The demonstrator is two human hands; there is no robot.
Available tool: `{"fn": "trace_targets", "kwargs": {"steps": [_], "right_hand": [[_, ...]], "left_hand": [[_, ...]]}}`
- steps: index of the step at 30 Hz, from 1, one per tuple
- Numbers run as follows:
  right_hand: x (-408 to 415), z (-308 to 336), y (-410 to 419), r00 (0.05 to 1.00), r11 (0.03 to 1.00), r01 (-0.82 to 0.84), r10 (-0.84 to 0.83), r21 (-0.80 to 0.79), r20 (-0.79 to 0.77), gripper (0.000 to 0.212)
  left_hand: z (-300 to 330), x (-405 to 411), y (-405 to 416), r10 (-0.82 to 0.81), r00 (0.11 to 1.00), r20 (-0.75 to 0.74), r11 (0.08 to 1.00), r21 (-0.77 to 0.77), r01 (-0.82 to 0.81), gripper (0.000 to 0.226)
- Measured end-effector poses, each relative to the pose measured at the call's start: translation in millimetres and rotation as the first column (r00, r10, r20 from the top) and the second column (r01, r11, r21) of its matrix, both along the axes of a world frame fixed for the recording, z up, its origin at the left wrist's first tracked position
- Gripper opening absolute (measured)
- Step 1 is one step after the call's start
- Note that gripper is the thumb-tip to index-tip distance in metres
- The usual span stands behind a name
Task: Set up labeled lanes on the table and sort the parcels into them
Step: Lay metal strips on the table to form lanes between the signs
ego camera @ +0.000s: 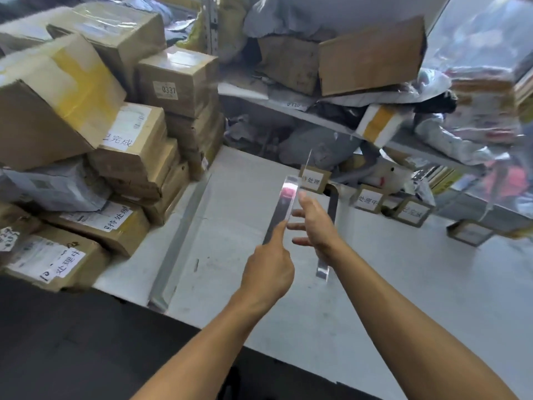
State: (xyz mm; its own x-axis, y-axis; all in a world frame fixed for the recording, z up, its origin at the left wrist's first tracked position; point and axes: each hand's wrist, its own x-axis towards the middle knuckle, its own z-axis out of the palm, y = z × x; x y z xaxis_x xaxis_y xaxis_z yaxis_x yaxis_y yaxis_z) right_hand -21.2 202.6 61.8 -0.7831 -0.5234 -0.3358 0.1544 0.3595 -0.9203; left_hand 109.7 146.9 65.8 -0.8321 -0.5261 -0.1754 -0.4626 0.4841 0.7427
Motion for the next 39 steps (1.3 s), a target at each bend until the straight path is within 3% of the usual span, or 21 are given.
{"fn": "trace_targets", "kwargs": {"steps": [3, 5, 7, 9, 13, 20, 24, 33, 39], "right_hand": [[-6, -18, 43, 0.999, 0.986, 0.025, -0.031, 0.166, 0.037, 0.033], [-6, -29, 64, 0.998, 0.965, 0.053, -0.044, 0.256, -0.039, 0.028], [-8, -40, 81, 0.975, 0.876, 0.076, 0.034, 0.476, -0.218, 0.03], [-10, -46, 97, 0.953, 0.76, 0.11, 0.102, 0.641, -0.285, 0.033], [-18, -56, 120, 0.984, 0.822, 0.039, 0.066, 0.568, -0.163, 0.044], [-19, -80, 135, 0.99, 0.898, 0.103, -0.052, 0.429, -0.13, 0.053], [-20, -89, 135, 0.992, 0.908, 0.105, -0.065, 0.406, -0.112, 0.072], [-26, -97, 131, 0.991, 0.896, 0.087, -0.031, 0.435, -0.133, 0.054], [-28, -97, 131, 0.988, 0.882, 0.095, -0.027, 0.461, -0.151, 0.058]], "left_hand": [[-34, -9, 42, -0.069, 0.996, 0.054, 0.996, 0.06, 0.065, 0.062], [-50, -10, 67, -0.112, 0.99, 0.085, 0.99, 0.094, 0.104, 0.065], [-62, -12, 87, -0.138, 0.983, 0.119, 0.984, 0.128, 0.122, 0.068], [-71, -14, 103, -0.148, 0.98, 0.135, 0.981, 0.146, 0.128, 0.066], [-83, -17, 123, -0.176, 0.975, 0.139, 0.976, 0.154, 0.154, 0.067], [-110, -16, 144, -0.174, 0.979, 0.106, 0.962, 0.233, 0.145, 0.062], [-121, -17, 149, -0.199, 0.971, 0.13, 0.947, 0.281, 0.156, 0.065], [-129, -16, 139, -0.275, 0.957, 0.089, 0.905, 0.359, 0.227, 0.063], [-131, -20, 141, -0.281, 0.956, 0.081, 0.905, 0.354, 0.236, 0.063]]}}
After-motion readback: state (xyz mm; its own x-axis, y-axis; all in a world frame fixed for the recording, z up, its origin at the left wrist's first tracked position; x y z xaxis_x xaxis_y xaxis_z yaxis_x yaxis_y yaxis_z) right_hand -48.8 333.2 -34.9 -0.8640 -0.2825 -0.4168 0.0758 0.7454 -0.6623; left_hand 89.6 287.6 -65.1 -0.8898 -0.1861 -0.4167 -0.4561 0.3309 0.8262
